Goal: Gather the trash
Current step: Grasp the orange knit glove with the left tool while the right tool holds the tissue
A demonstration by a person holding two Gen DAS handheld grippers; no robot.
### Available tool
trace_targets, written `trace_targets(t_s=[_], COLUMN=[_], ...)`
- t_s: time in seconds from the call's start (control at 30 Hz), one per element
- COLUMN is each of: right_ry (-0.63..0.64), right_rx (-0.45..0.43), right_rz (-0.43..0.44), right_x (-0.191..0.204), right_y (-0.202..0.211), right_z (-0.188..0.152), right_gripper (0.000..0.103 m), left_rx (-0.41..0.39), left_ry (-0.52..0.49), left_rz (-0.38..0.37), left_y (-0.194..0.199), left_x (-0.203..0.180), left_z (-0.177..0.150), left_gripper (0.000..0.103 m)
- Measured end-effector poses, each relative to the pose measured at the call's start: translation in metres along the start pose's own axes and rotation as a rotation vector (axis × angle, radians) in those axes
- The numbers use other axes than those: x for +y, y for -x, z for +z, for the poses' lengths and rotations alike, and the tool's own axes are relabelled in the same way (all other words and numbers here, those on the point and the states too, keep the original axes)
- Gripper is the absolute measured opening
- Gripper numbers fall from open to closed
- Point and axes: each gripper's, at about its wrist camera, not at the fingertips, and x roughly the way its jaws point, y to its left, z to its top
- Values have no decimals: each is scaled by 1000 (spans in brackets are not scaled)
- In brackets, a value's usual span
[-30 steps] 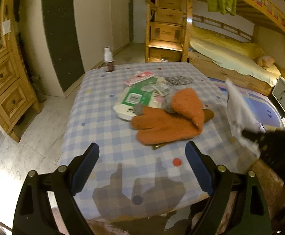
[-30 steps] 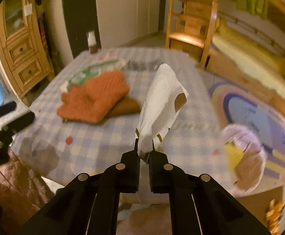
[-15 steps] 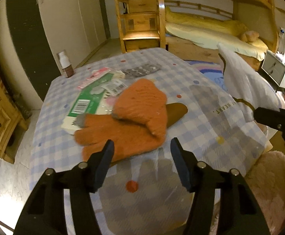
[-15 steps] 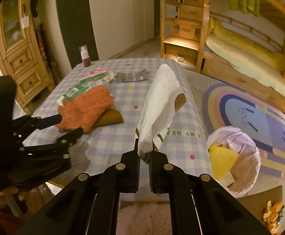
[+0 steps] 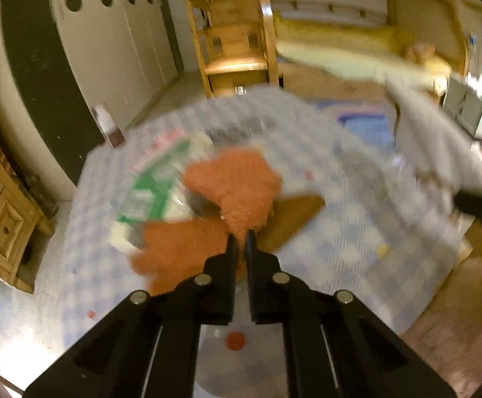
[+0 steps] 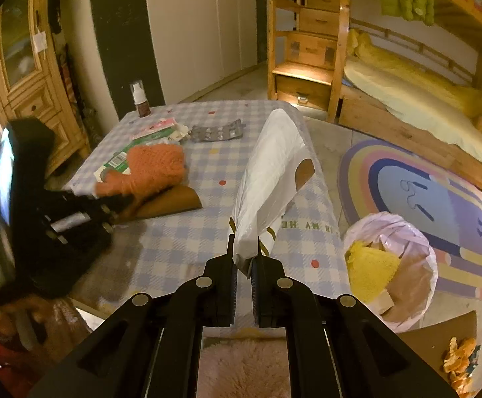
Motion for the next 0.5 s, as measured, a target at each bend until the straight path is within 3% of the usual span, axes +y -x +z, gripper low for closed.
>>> trace_targets(t_s=[0.2, 0.4, 0.5], right_ry=[-11, -19, -28], right_rx=[-55, -103, -120], right_rz=[19, 33, 28], right_x=[-6, -14, -22], right_y=[19, 39, 47], right_z=[11, 17, 17], right_gripper=[7, 7, 7], left_rx=[-167, -281, -292], left_ry=[59, 37, 8], left_rz=[-54, -124, -170], left_y=[68, 117, 121], left_x=[40, 28, 5], left_z=[35, 54, 58], left_gripper=[3, 3, 3])
